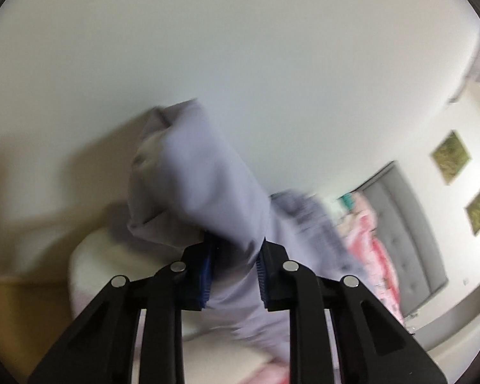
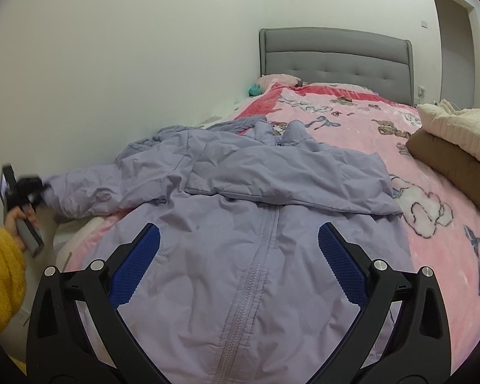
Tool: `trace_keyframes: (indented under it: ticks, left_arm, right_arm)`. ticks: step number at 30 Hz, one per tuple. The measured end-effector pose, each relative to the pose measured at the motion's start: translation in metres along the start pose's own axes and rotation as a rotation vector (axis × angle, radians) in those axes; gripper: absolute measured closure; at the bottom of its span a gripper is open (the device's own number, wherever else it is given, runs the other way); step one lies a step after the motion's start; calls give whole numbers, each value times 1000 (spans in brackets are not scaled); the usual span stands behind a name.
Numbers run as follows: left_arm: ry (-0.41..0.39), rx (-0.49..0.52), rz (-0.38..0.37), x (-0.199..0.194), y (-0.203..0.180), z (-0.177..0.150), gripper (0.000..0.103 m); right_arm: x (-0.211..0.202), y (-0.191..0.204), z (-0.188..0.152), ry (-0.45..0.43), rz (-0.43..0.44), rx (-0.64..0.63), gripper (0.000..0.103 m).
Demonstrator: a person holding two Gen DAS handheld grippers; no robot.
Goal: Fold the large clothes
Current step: 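Grasp the other sleeve cuff with the left tool and lift it, then lay the sleeve across the jacket front with the left tool and release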
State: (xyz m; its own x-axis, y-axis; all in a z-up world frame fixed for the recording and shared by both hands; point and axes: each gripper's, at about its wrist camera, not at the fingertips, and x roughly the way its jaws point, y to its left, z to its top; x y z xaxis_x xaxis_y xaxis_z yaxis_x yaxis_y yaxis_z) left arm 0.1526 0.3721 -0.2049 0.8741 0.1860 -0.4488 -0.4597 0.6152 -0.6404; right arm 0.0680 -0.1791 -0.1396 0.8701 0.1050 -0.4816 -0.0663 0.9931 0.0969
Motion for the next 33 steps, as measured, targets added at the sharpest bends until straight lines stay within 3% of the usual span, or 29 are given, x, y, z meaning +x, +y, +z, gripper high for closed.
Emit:
trace_keyframes:
  ticks: [3, 7, 11, 14, 16, 19, 20, 26, 28, 33]
  left_arm:
    - [-12, 150, -108, -9, -79, 16, 81]
    - [10, 363, -254, -20, -189, -1, 81]
    - [44, 616, -322, -18, -293, -58, 81]
    - [88, 733, -408, -16, -355, -124, 81]
    - [131, 808, -425, -14, -385, -176, 81]
    - [224, 893, -414, -13, -416, -248, 81]
    - [245, 923, -416, -28, -416, -271, 81]
    - [365, 1117, -407, -10, -435, -395, 81]
    - [362, 1171, -379, -3, -431, -423, 81]
    - [444, 1260, -330, 20, -416, -470, 78]
  right_arm:
    - [-1, -9, -1, 7, 10, 30, 8]
    - [-1, -28, -6, 17, 21, 105, 8]
    - [-10, -51, -13, -12, -15, 168, 8]
    - [-19, -71, -18, -26, -54, 201, 8]
    - [-27, -89, -23, -27, -97, 226, 8]
    - [-38, -113, -32, -25, -138, 270, 8]
    - [-43, -123, -37, -24, -158, 288, 8]
    - [-60, -164, -55, -21, -214, 393, 8]
    - [-66, -174, -60, -31, -240, 413, 8]
    - [-75, -191, -65, -49, -277, 437, 8]
